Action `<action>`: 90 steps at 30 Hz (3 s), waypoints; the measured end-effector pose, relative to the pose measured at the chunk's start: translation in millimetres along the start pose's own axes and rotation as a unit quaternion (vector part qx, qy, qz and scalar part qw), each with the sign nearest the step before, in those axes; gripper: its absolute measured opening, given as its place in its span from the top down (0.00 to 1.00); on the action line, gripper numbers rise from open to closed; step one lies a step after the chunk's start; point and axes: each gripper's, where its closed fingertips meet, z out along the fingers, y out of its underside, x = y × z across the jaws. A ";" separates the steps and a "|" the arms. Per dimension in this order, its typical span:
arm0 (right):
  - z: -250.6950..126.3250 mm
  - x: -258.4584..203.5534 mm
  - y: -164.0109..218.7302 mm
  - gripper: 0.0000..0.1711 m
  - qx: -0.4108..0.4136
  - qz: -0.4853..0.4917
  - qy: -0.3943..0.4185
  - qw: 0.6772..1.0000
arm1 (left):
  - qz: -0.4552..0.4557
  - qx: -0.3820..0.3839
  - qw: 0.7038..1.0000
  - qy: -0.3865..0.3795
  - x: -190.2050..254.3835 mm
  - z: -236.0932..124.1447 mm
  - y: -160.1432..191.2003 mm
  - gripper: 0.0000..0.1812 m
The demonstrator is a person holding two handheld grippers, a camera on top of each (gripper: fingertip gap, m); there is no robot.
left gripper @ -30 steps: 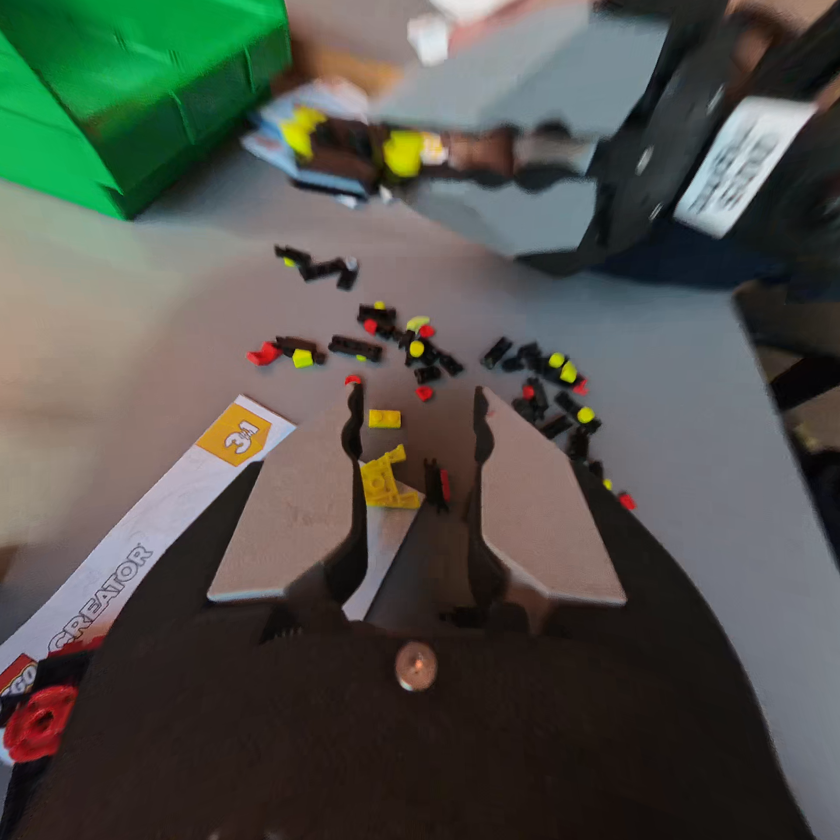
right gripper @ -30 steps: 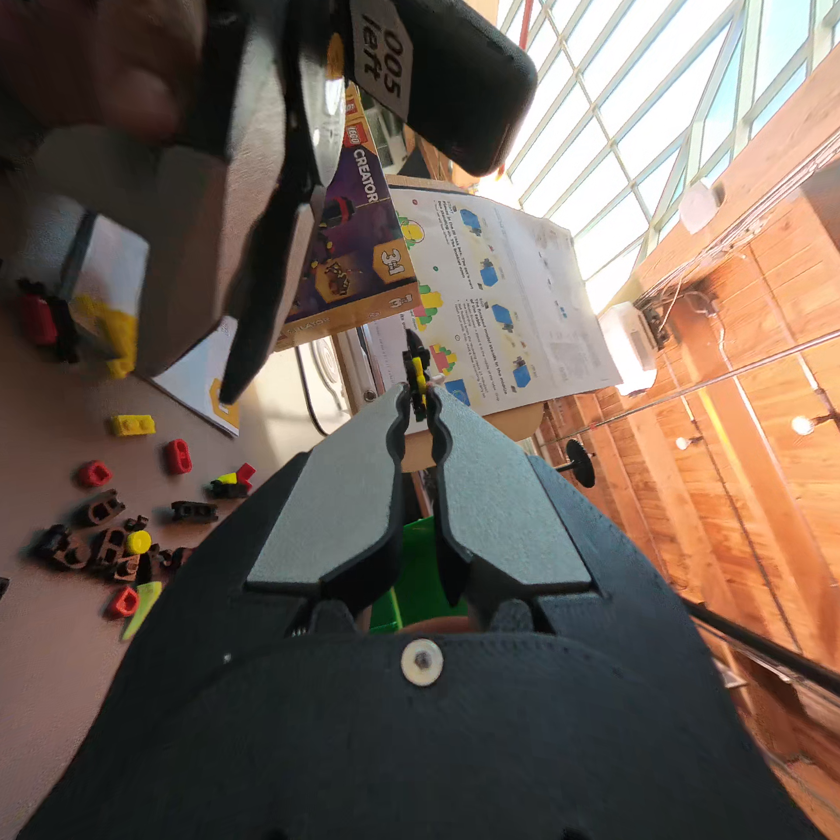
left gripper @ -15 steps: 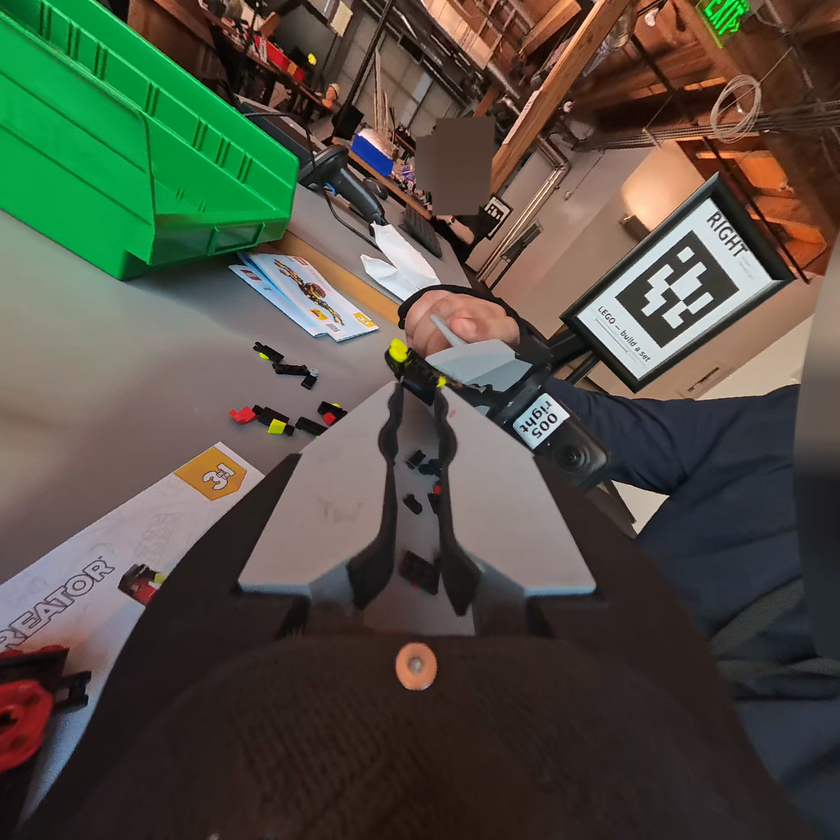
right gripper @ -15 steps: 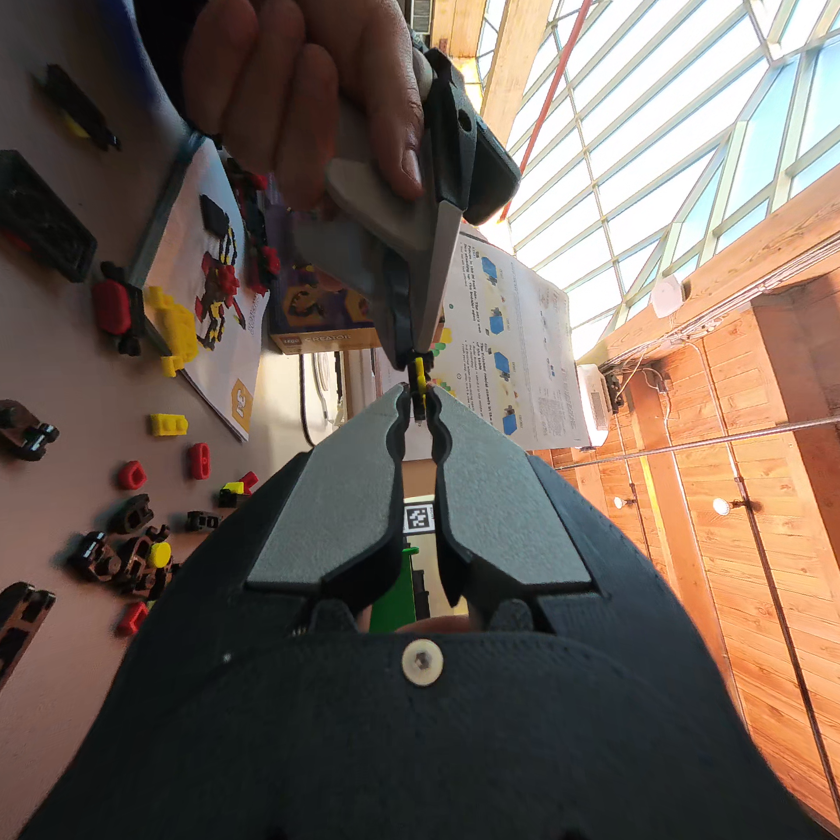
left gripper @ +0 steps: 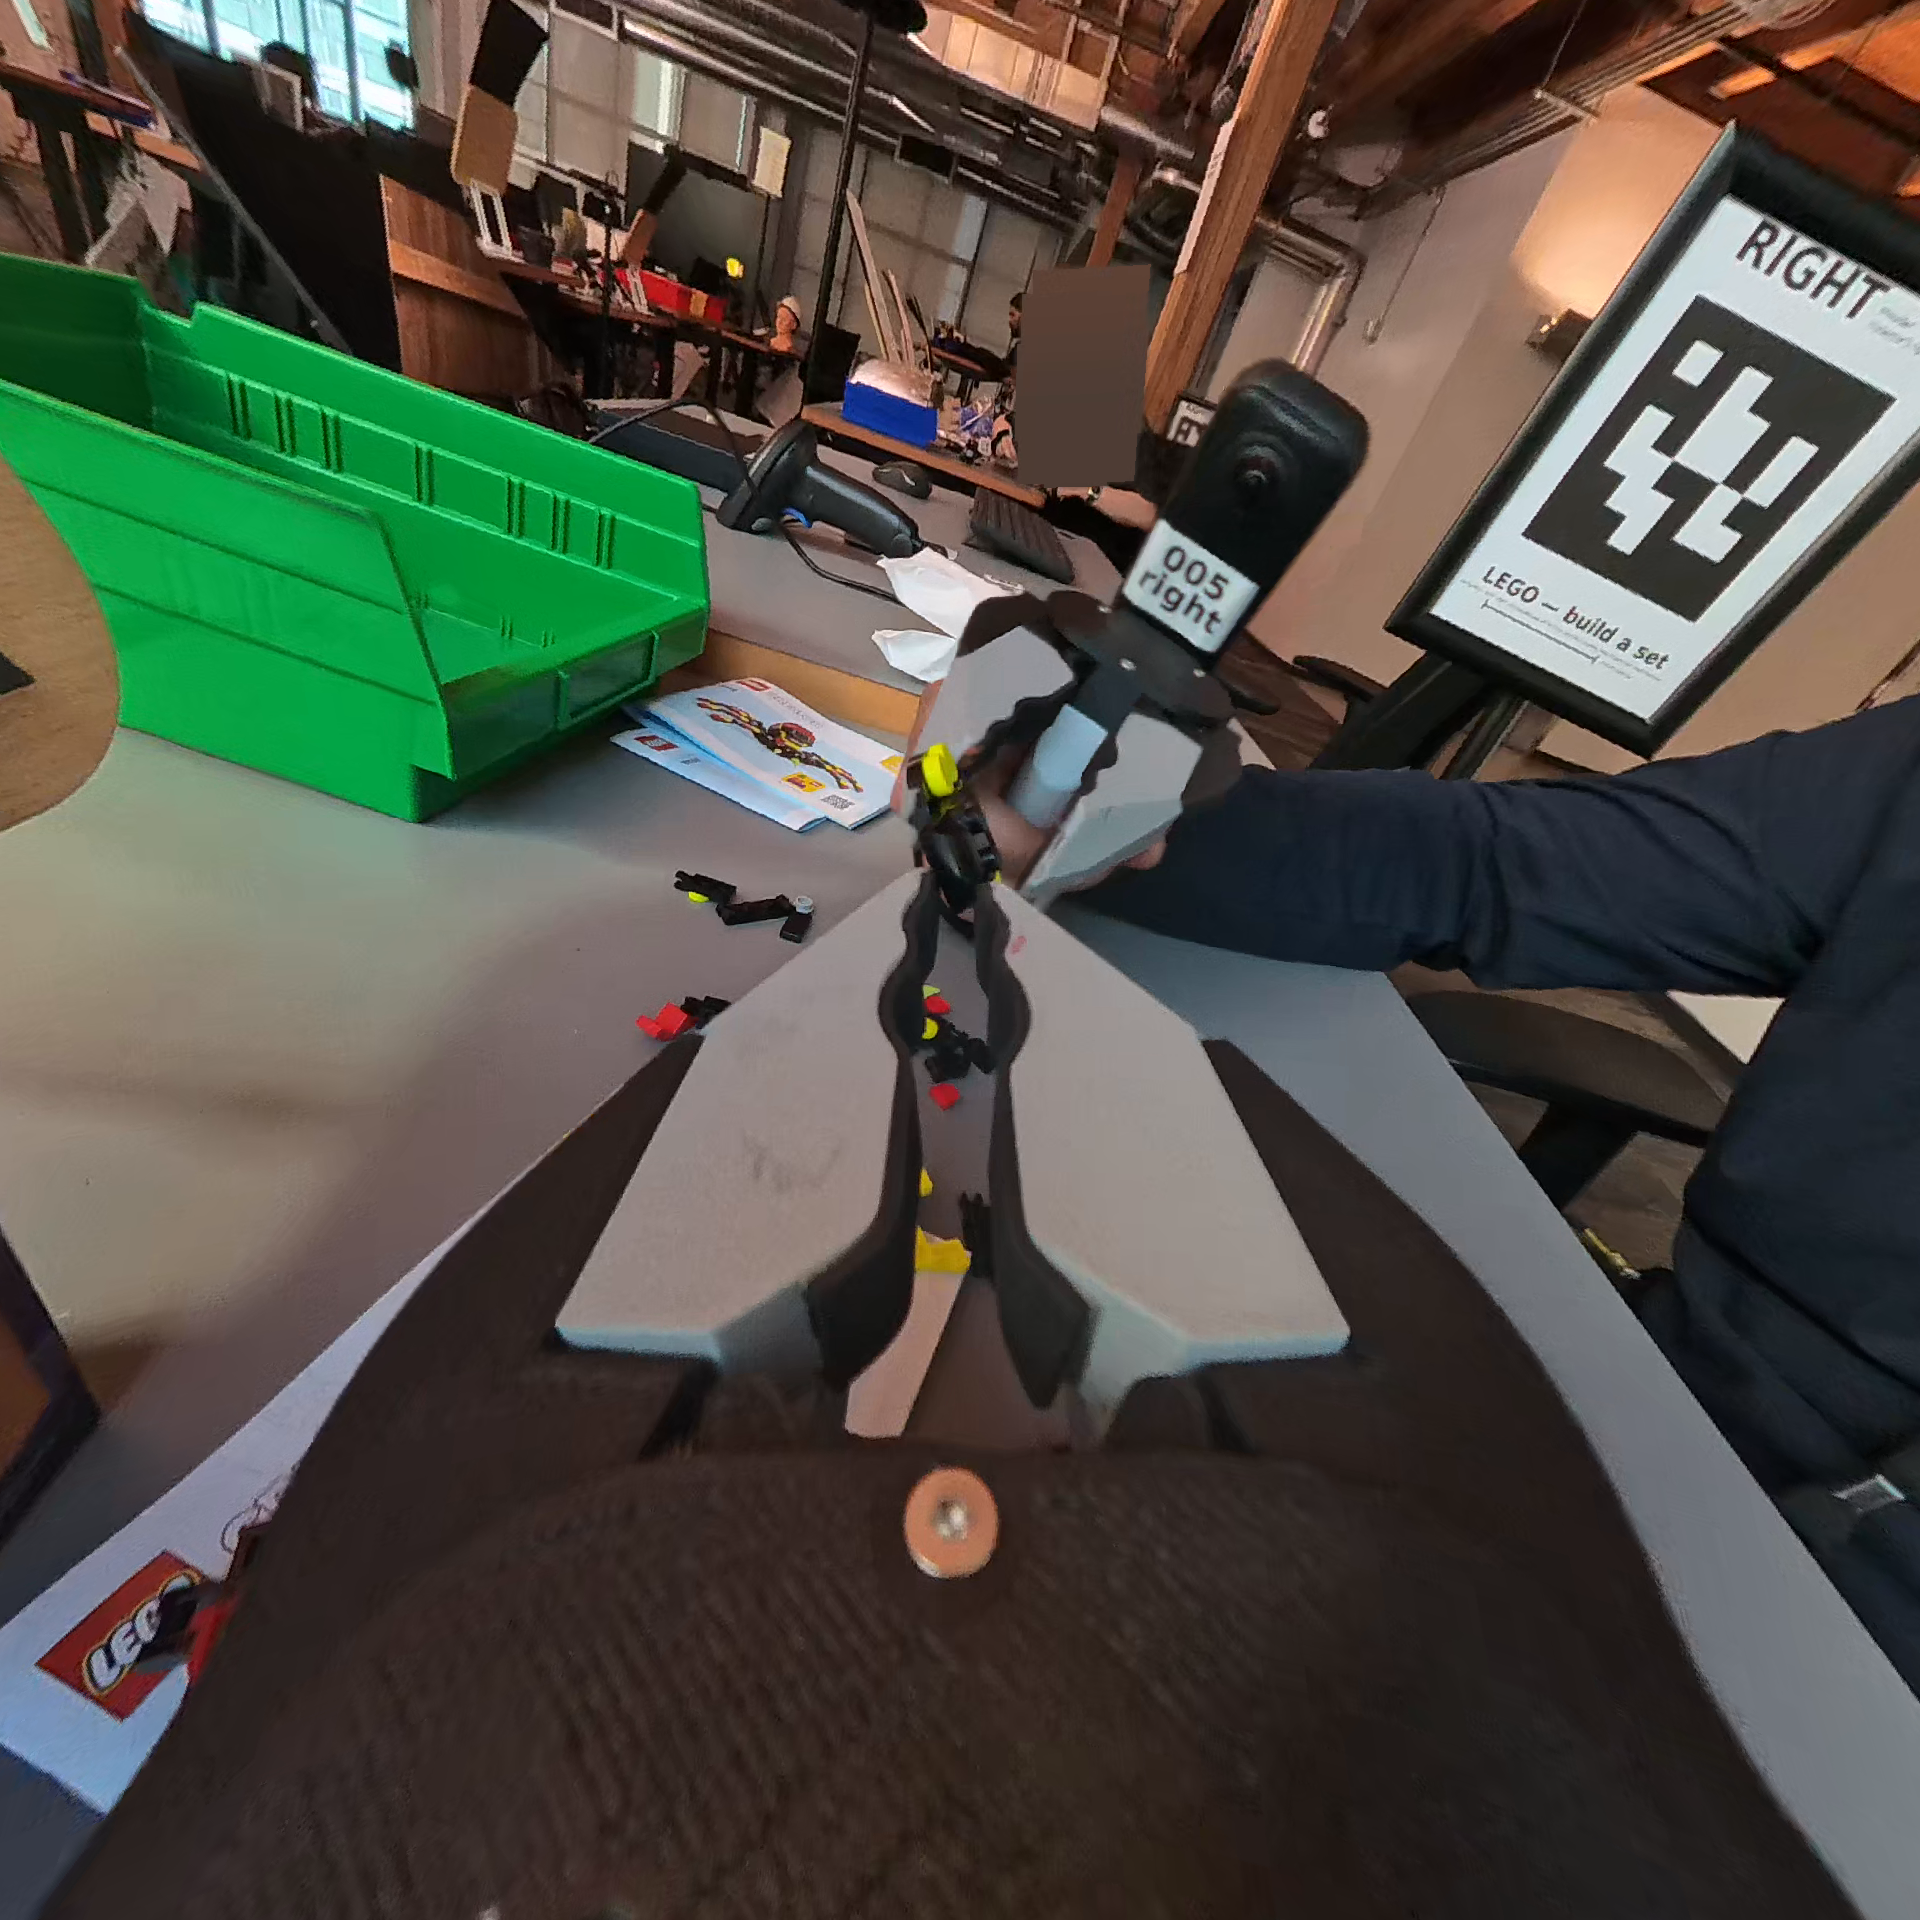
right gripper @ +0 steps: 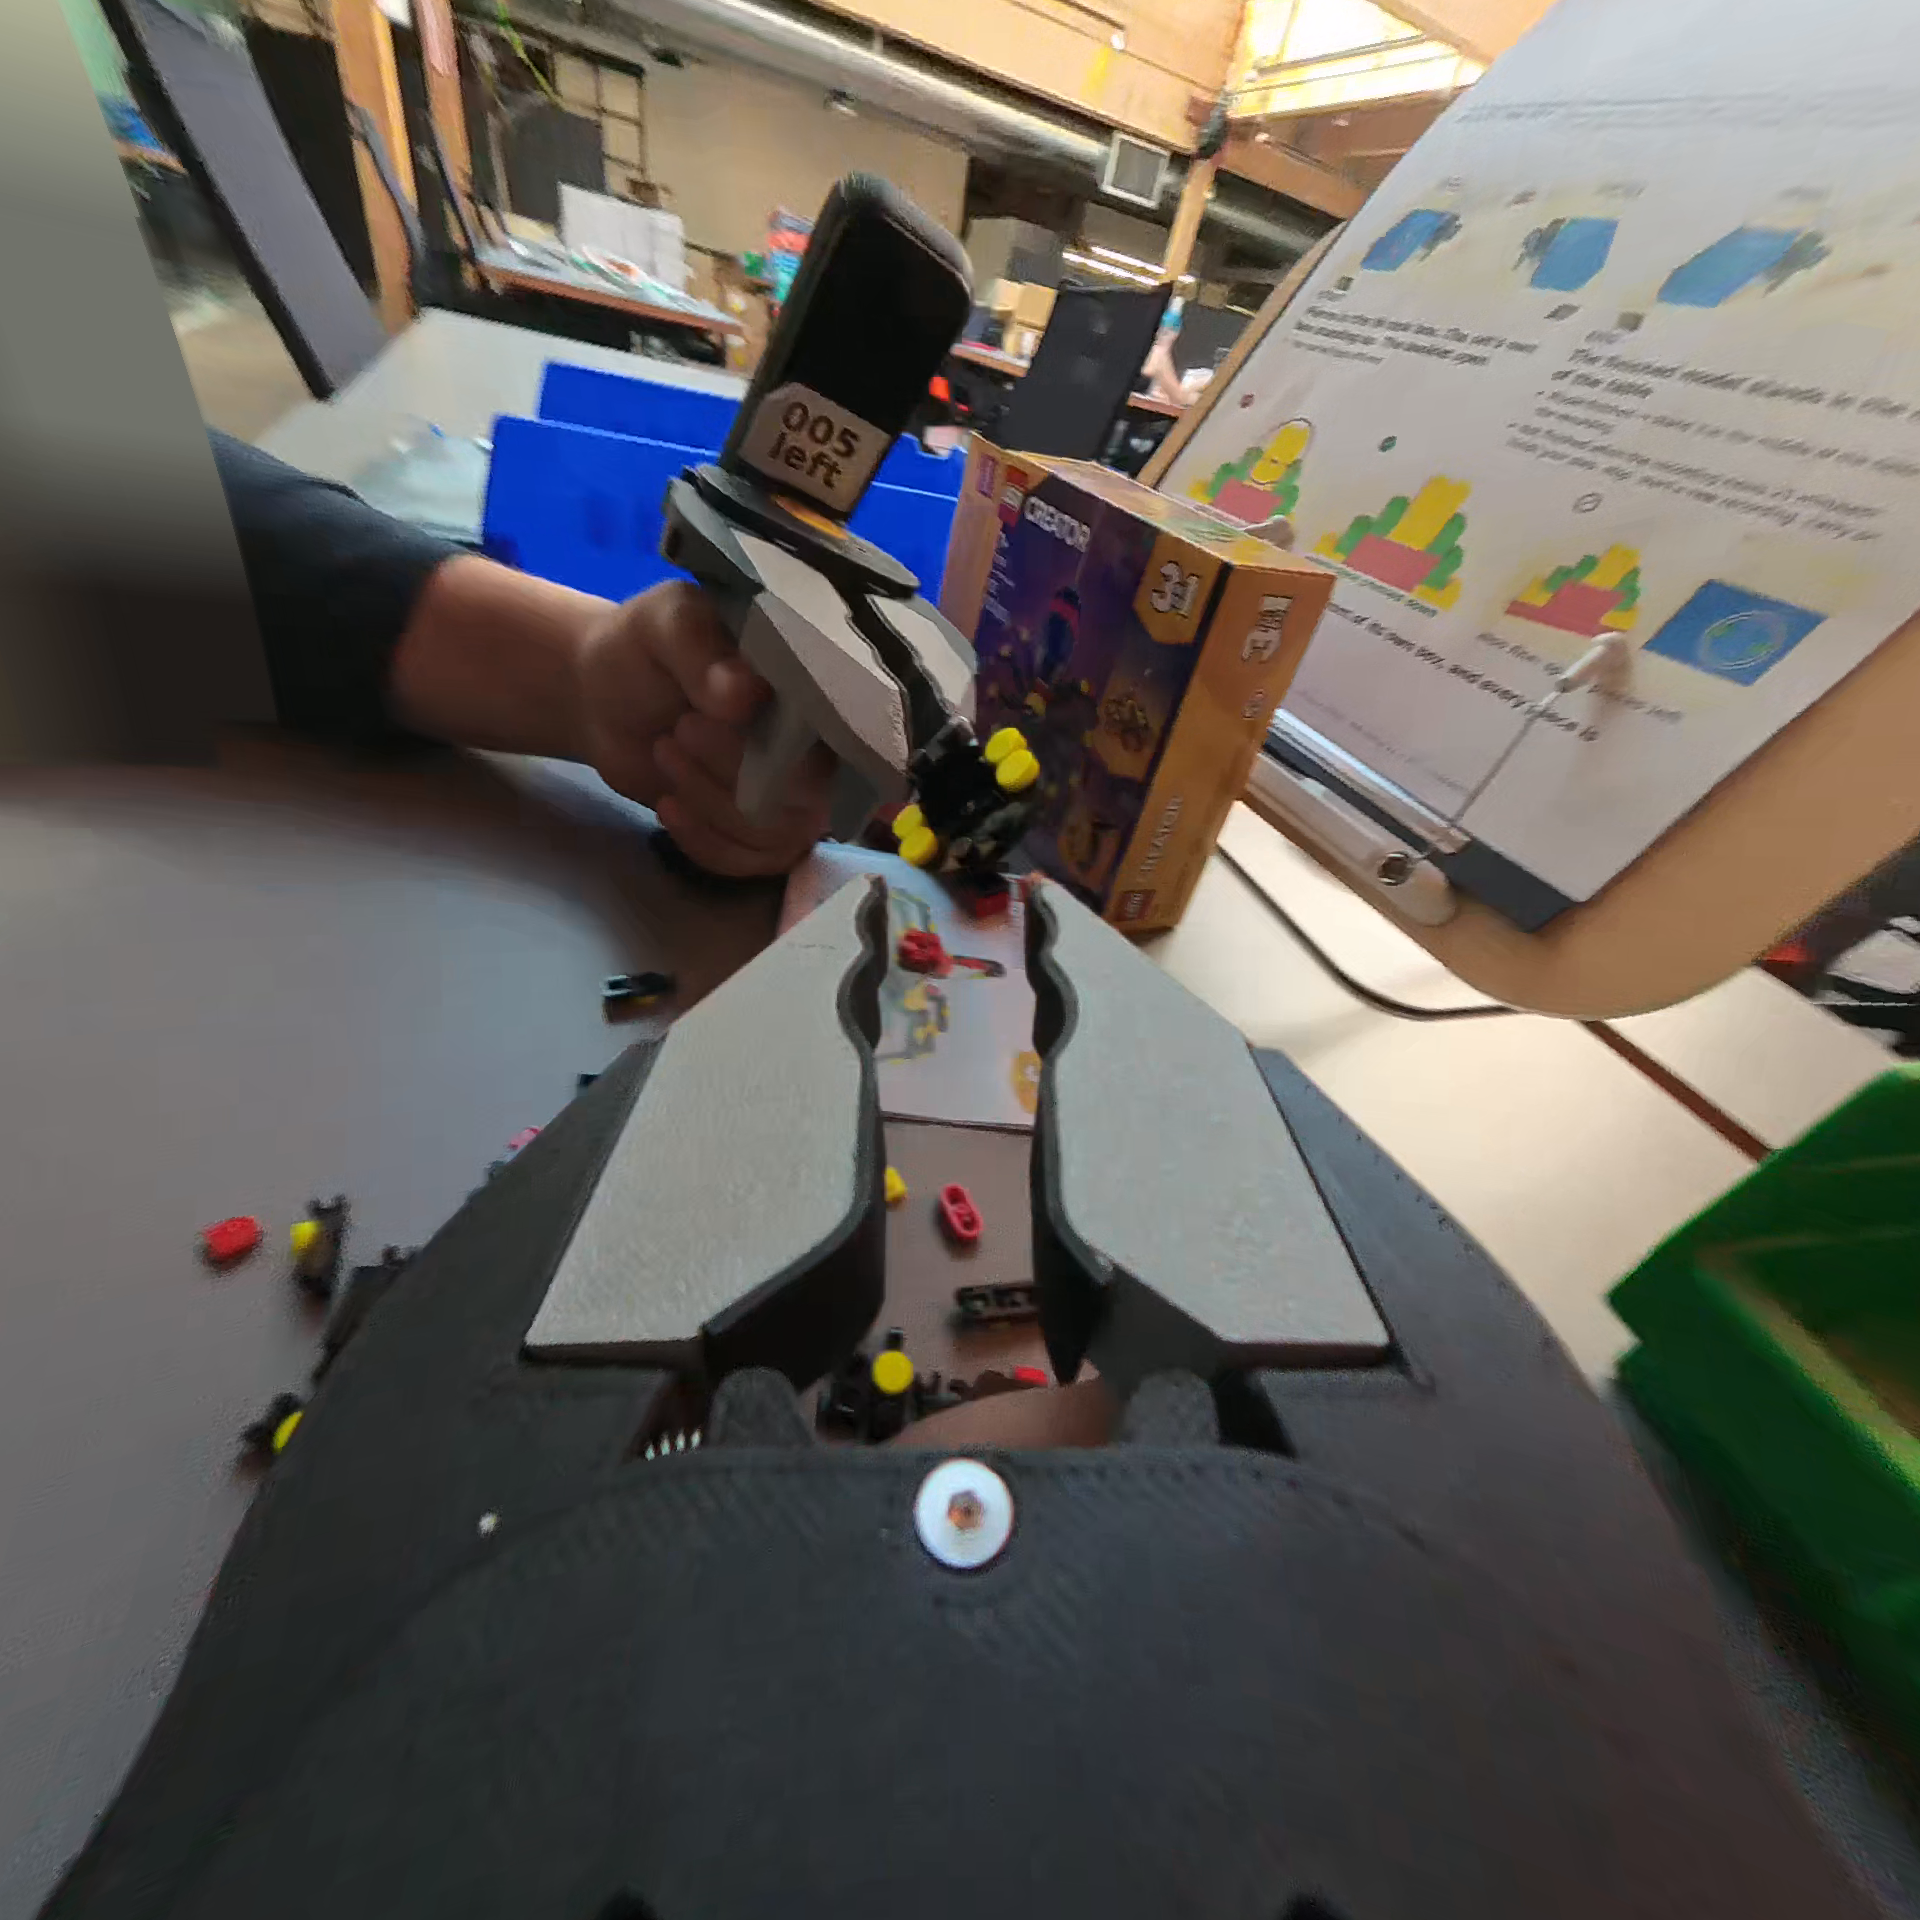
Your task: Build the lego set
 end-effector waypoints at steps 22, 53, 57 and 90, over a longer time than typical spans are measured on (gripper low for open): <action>-3.2 -19.7 -6.6 0.98 -0.004 -0.052 -0.049 0.997 | 0.109 -0.047 0.993 0.008 22.7 10.9 14.8 0.89; -5.0 -42.4 -4.4 0.99 -0.005 0.088 -0.175 0.981 | 0.240 -0.134 0.961 -0.008 35.2 25.0 42.9 0.95; -7.3 -38.8 -11.6 0.99 0.021 0.140 -0.191 0.971 | 0.228 -0.115 0.967 0.005 38.8 23.1 39.7 0.95; -19.0 33.6 1.7 0.99 0.027 0.120 -0.018 0.992 | 0.399 -0.284 0.865 -0.110 -1.6 25.9 91.4 0.82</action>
